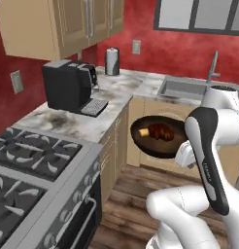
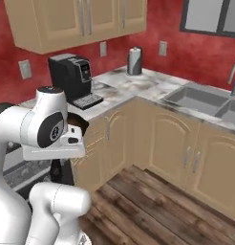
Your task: Pick up the pan with the steak in it and place it on the dining table. Then place the steak on the plate.
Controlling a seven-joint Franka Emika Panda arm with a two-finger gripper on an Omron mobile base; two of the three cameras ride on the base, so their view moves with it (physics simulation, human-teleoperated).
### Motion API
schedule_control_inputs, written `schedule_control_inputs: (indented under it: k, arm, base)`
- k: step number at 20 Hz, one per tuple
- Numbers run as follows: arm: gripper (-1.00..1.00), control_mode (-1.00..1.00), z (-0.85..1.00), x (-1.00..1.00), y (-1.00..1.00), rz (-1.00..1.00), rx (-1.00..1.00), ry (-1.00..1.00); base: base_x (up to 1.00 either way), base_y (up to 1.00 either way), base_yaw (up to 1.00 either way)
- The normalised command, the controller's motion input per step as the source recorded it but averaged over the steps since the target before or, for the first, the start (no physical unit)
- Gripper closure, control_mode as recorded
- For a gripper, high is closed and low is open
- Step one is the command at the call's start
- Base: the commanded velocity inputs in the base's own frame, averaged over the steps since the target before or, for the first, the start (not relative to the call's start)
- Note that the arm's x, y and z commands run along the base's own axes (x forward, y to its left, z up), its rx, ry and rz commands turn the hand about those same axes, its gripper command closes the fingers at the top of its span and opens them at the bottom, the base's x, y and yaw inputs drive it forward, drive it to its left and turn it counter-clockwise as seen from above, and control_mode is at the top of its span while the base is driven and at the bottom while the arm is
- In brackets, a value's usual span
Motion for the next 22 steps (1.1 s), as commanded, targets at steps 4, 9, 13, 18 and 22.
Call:
schedule_control_inputs:
  k: [4, 9, 13, 18, 22]
  arm:
    - [1.0, 1.0, 0.0, 0.0, 0.0, 0.0, 0.0, 0.0]
    - [1.0, 1.0, 0.0, 0.0, 0.0, 0.0, 0.0, 0.0]
    - [1.0, 1.0, 0.0, 0.0, 0.0, 0.0, 0.0, 0.0]
    - [1.0, 1.0, 0.0, 0.0, 0.0, 0.0, 0.0, 0.0]
    - [1.0, 1.0, 0.0, 0.0, 0.0, 0.0, 0.0, 0.0]
  base:
    - [0.0, 0.0, -0.5]
    - [0.0, 0.0, -0.5]
    - [0.0, 0.0, -0.5]
    - [0.0, 0.0, -0.5]
    - [0.0, 0.0, -0.5]
